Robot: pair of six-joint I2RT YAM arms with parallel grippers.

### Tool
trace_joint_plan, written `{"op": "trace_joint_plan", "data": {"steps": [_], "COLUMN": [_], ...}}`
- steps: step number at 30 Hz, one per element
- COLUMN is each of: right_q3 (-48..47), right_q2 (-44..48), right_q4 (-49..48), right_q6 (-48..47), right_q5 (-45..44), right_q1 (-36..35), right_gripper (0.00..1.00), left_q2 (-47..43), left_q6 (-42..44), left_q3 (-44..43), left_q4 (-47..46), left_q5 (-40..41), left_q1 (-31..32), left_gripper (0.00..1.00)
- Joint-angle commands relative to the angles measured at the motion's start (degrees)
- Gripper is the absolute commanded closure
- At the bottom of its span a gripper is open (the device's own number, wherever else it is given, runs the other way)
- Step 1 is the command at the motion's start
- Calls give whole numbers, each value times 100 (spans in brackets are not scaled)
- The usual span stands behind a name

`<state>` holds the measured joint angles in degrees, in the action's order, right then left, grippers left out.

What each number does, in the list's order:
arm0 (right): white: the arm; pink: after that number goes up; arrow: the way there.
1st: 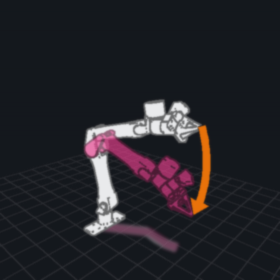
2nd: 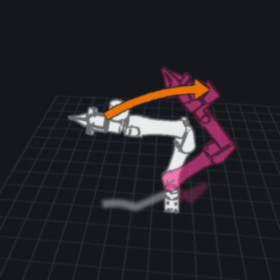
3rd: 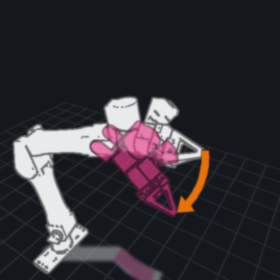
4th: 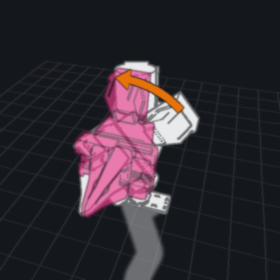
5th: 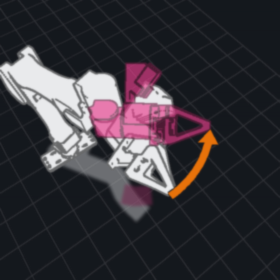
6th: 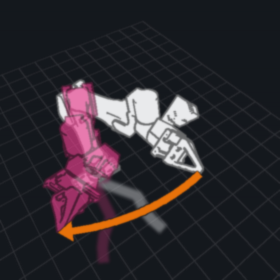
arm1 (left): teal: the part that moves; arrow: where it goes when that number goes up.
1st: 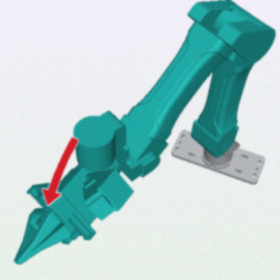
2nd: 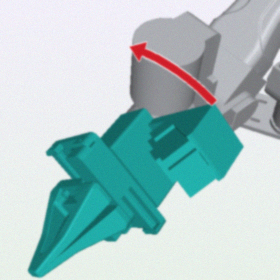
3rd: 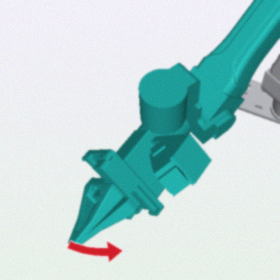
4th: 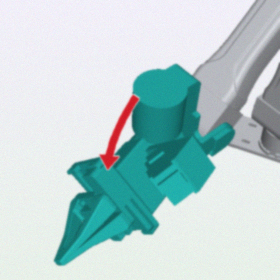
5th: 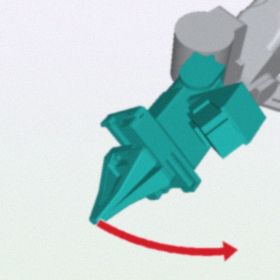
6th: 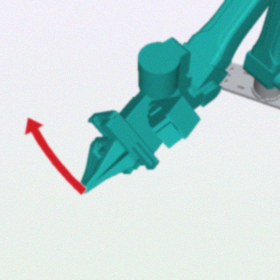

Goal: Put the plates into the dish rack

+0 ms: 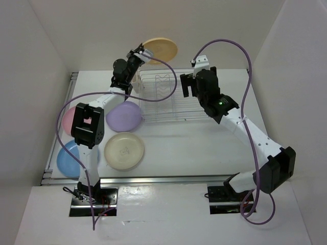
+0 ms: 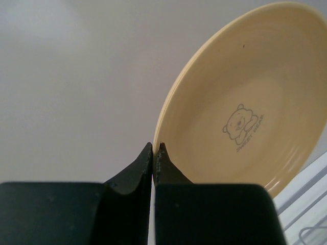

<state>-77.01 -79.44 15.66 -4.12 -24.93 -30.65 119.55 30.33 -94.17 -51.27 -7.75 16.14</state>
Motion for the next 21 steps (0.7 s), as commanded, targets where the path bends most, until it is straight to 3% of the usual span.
{"op": "trace_joint_plan", "data": {"steps": [1, 4, 21], "right_q3": [186, 379, 81], "right_q2": [393, 525, -177], "right_q4": [157, 218, 51], "right_q6": [-19, -80, -186], "right_q5": [-302, -416, -302], "right_q1": [-81, -81, 24], "right_gripper": [0, 0, 0], "left_q2": [60, 60, 516], "left_q6": [884, 1106, 1766], "left_q3": [-312, -155, -251], "left_q4": [-544, -429, -59], "left_q5": [-408, -797, -1036], "left_q1": [47, 47, 100], "left_gripper": [100, 100, 100]}}
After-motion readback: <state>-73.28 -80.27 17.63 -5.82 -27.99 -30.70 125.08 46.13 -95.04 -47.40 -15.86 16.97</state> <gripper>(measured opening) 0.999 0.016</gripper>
